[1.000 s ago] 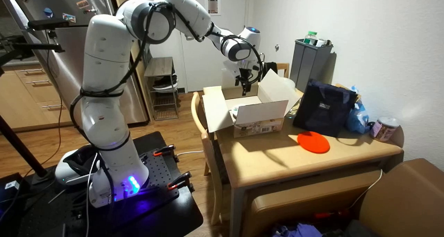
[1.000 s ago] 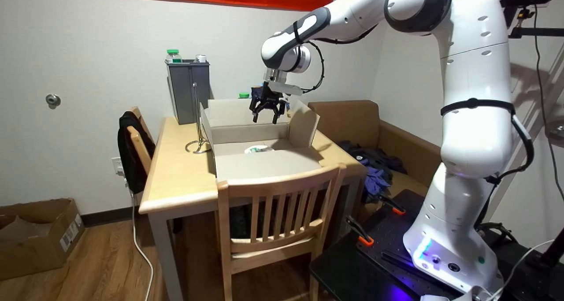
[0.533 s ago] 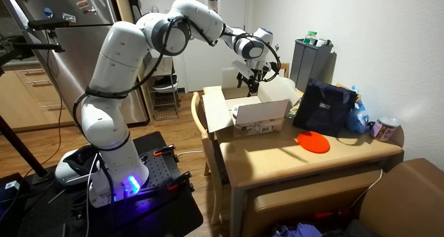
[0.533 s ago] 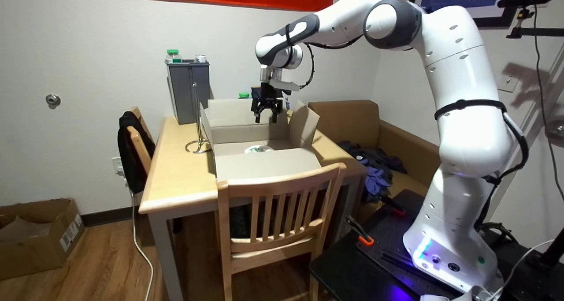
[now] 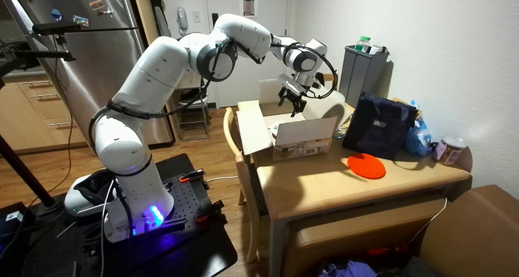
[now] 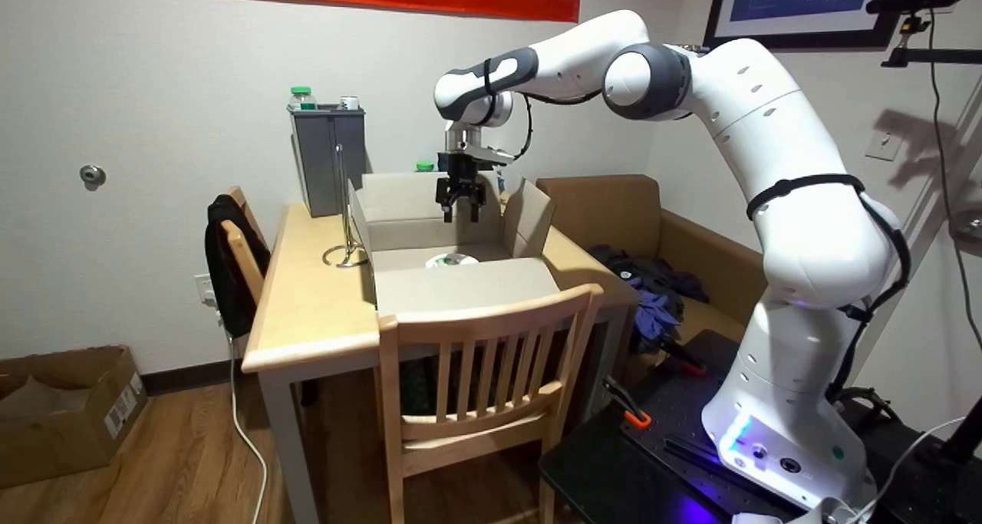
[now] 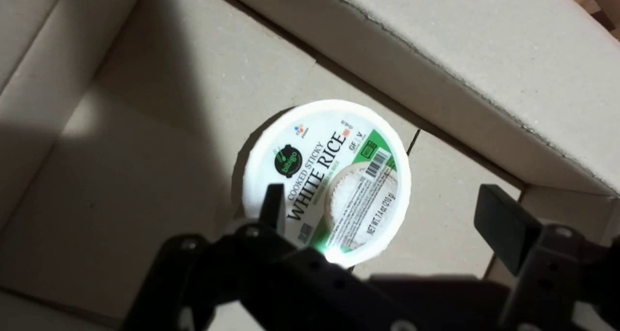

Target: Put the thing in the box on the table

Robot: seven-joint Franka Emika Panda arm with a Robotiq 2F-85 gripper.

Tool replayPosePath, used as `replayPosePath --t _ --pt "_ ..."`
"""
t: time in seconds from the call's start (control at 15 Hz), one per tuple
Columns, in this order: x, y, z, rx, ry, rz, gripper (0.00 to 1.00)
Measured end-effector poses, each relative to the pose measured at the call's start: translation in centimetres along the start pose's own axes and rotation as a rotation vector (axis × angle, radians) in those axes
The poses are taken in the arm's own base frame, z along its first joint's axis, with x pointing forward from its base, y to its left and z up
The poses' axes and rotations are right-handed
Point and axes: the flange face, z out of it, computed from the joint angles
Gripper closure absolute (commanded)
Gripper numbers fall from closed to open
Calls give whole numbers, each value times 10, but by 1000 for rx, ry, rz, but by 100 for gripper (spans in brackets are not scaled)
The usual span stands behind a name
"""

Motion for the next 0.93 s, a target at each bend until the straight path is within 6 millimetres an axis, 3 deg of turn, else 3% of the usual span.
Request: replayPosePath --t 0.47,0.93 --pt "4 4 12 22 -13 0 0" --pt "17 35 36 94 -2 -8 0"
